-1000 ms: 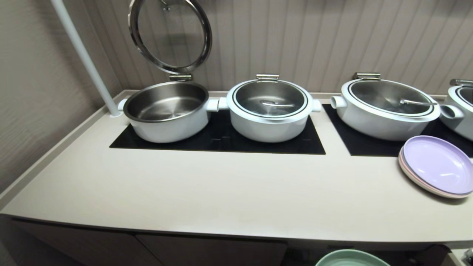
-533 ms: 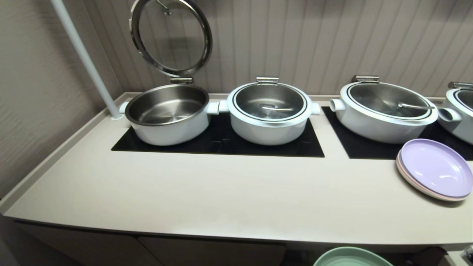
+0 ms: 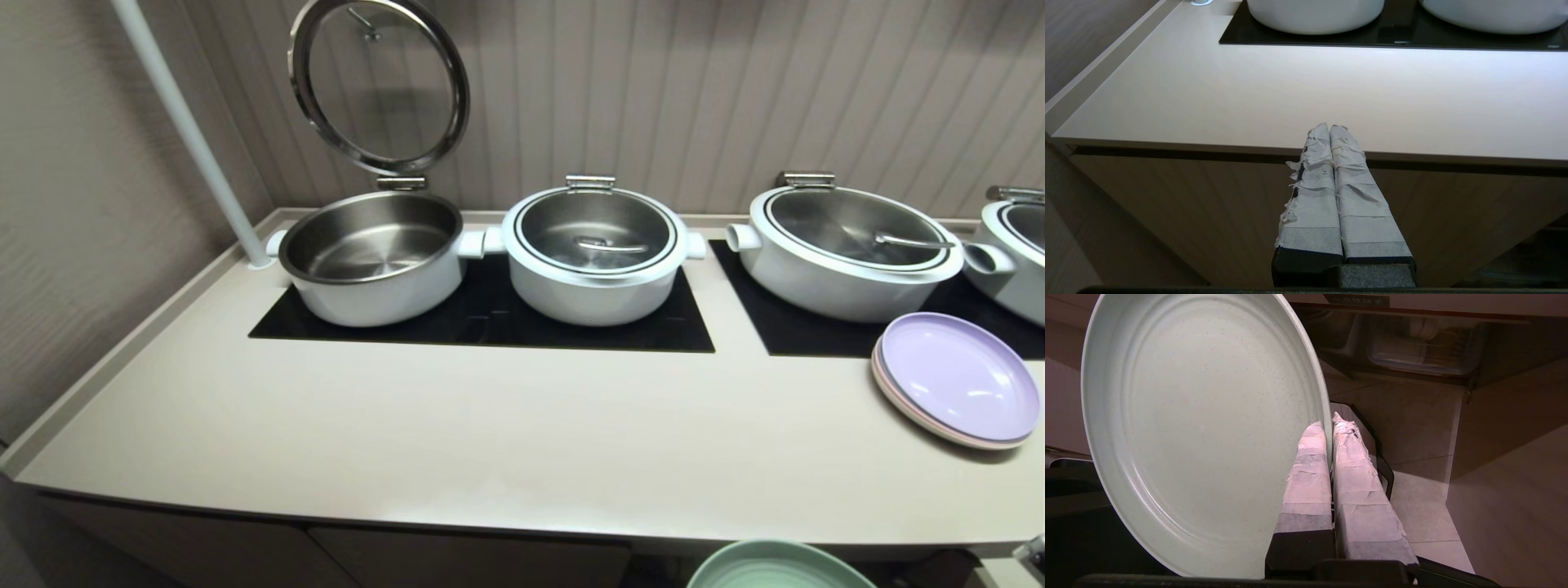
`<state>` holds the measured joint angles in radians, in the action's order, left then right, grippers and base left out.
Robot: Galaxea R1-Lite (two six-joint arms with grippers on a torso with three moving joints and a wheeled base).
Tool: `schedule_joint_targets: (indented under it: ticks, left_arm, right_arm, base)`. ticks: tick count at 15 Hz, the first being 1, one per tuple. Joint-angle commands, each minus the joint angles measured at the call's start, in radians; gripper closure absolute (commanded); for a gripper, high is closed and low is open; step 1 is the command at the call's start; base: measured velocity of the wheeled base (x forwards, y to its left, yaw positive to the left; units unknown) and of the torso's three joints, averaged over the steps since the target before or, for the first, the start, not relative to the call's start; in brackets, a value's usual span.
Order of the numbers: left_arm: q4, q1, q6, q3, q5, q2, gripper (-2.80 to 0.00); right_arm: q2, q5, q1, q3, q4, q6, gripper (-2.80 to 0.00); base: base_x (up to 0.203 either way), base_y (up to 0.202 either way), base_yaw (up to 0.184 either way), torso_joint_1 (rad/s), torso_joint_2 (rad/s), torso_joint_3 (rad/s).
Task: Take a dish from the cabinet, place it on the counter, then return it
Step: Place it on the table
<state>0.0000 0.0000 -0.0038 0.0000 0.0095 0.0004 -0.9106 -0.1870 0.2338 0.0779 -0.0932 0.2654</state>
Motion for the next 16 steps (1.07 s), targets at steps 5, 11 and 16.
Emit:
schedule_joint_targets:
  ticks: [5, 11, 16]
  left_arm:
    - [0.000, 0.000, -0.001, 0.000, 0.001, 0.000, 0.00]
    - [0.000, 0.000, -0.001, 0.000, 0.001, 0.000, 0.00]
    - [0.000, 0.000, -0.001, 0.000, 0.000, 0.000, 0.00]
  right_arm:
    - [-0.005, 0.006, -0.014, -0.003, 0.000, 0.002, 0.00]
    - [-0.033, 0.013, -0.033, -0.003, 0.000, 0.002, 0.00]
    - [-0.076, 0.012, -0.064, 0.042, 0.005, 0.006, 0.00]
  base:
    - [0.000, 0.000, 0.000, 0.049, -0.10, -0.043]
    - [0.000, 0.000, 0.000, 0.000, 0.00, 0.000]
    - [0.000, 0.000, 0.000, 0.000, 0.00, 0.000]
